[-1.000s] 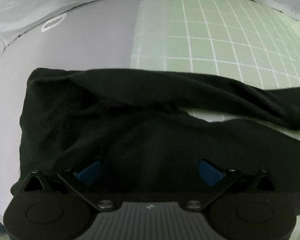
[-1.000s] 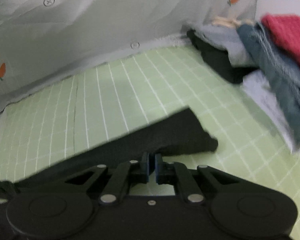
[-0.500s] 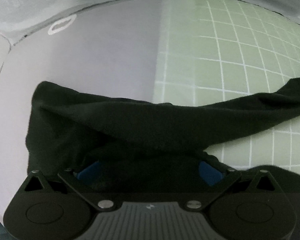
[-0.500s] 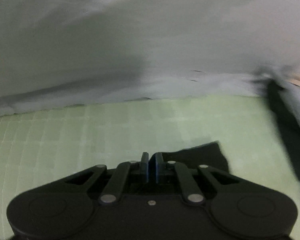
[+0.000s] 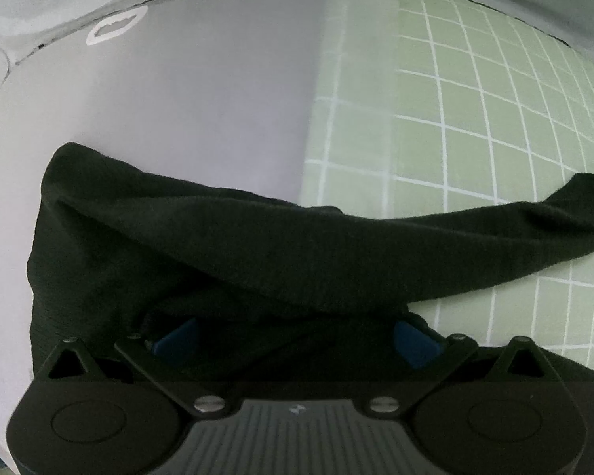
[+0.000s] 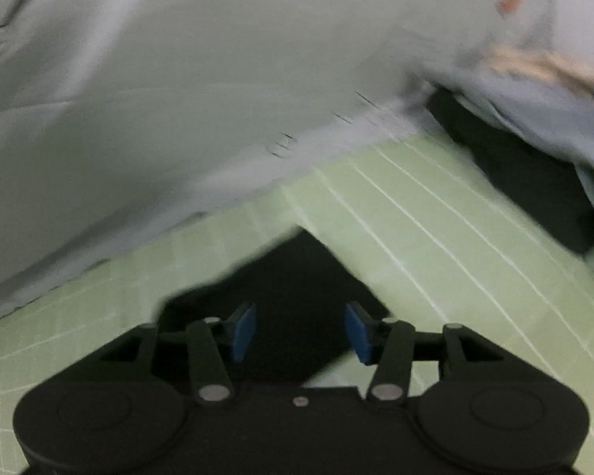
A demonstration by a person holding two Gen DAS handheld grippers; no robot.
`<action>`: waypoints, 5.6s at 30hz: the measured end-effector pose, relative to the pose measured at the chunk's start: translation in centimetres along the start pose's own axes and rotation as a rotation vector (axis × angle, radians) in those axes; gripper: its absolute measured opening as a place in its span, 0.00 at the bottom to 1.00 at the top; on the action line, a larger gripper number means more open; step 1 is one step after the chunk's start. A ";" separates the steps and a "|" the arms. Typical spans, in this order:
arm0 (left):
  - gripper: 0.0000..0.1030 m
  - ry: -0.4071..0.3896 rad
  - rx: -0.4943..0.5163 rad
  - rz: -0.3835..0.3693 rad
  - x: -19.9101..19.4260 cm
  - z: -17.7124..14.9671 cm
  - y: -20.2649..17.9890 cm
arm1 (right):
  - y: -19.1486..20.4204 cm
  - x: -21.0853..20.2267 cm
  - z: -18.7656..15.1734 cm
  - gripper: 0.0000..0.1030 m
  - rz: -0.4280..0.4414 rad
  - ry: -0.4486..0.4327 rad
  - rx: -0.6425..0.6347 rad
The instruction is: Fold clothes
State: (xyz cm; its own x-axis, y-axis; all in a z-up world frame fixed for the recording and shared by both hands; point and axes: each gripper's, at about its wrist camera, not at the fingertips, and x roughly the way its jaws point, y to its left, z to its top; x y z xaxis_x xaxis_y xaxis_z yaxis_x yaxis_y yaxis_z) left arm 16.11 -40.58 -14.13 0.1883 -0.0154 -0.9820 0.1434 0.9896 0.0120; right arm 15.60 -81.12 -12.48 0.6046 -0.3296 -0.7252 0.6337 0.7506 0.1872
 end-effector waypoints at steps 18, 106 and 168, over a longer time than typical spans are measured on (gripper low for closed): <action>1.00 -0.009 -0.072 -0.052 0.4 -1.6 1.7 | -6.5 -5.1 0.1 0.08 -0.051 -0.015 -0.054; 0.65 -0.255 -0.356 -0.076 3.1 5.0 20.9 | 0.6 -14.5 -15.7 0.03 -0.162 0.042 0.488; 0.97 -0.186 -0.302 0.159 2.8 5.3 16.9 | 6.2 0.2 -1.8 0.63 -0.164 -0.080 -0.130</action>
State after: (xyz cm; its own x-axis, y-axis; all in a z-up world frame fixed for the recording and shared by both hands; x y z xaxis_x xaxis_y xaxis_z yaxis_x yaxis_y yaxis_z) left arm 24.19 -24.61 -15.63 0.3625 0.1438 -0.9208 -0.1895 0.9788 0.0783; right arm 18.78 -75.54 -12.65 0.5386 -0.4936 -0.6828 0.6620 0.7492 -0.0194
